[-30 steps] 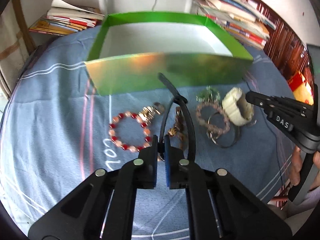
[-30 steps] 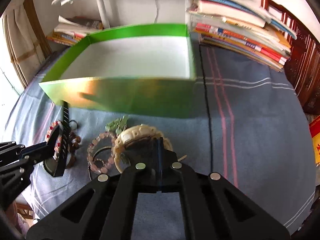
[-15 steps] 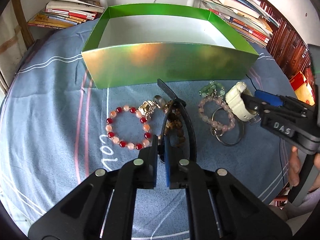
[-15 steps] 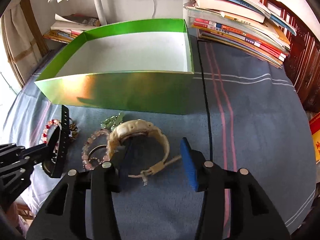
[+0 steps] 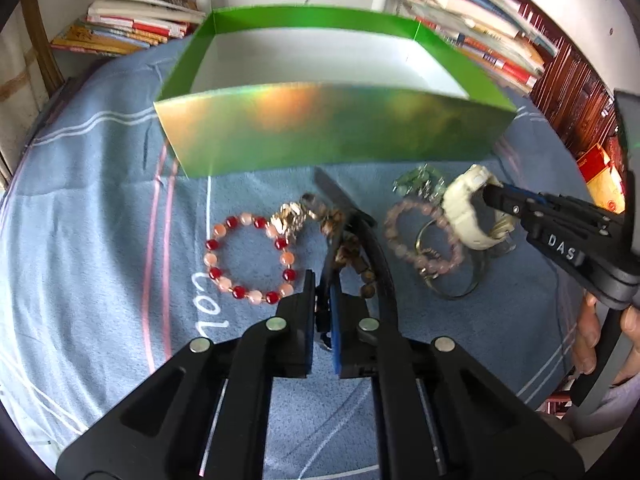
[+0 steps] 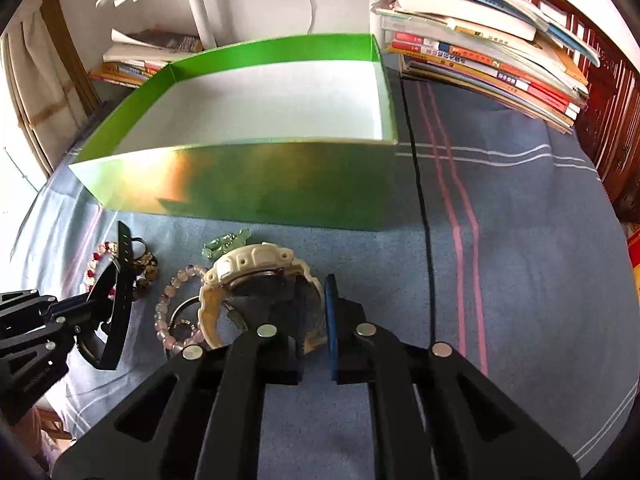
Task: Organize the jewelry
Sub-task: 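Carry both watches into the green box and open both tools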
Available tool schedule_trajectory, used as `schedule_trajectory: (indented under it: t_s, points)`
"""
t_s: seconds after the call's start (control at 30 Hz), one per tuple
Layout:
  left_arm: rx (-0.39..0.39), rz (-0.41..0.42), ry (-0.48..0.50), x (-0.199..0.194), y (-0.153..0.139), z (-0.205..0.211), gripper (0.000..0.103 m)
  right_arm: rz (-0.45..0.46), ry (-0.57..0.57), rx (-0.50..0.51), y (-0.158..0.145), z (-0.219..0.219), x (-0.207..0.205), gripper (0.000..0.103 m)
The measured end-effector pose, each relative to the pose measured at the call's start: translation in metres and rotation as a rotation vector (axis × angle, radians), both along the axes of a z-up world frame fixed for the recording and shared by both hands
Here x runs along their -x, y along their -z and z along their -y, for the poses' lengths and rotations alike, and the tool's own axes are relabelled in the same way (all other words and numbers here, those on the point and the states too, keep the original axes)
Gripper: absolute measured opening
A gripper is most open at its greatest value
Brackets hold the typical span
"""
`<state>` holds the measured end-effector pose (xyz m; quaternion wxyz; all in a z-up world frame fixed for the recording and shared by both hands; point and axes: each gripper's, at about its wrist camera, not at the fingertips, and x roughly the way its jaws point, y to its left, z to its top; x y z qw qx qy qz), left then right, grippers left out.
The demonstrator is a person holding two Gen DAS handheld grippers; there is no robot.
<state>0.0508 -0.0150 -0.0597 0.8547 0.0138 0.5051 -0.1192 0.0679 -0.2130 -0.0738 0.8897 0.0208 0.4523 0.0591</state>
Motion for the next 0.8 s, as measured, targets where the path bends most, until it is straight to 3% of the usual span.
schedule_trajectory:
  t_s: [0.23,0.43,0.63,0.8]
  points:
    - [0.001,0.073,-0.001,0.005,-0.026,-0.004,0.006,0.078,0.002,-0.002,-0.029,0.002,0.010,0.009]
    - [0.019,0.092,-0.004,-0.001,-0.037,-0.008,0.006,0.093,-0.028,0.011,-0.037,-0.006,0.010,0.009]
    - [0.044,0.191,-0.017,-0.014,-0.076,-0.021,0.006,0.230,-0.045,-0.028,-0.084,-0.008,0.004,0.009]
    - [0.072,0.239,-0.044,-0.047,-0.095,-0.030,0.006,0.309,-0.010,-0.049,-0.103,-0.007,-0.024,0.009]
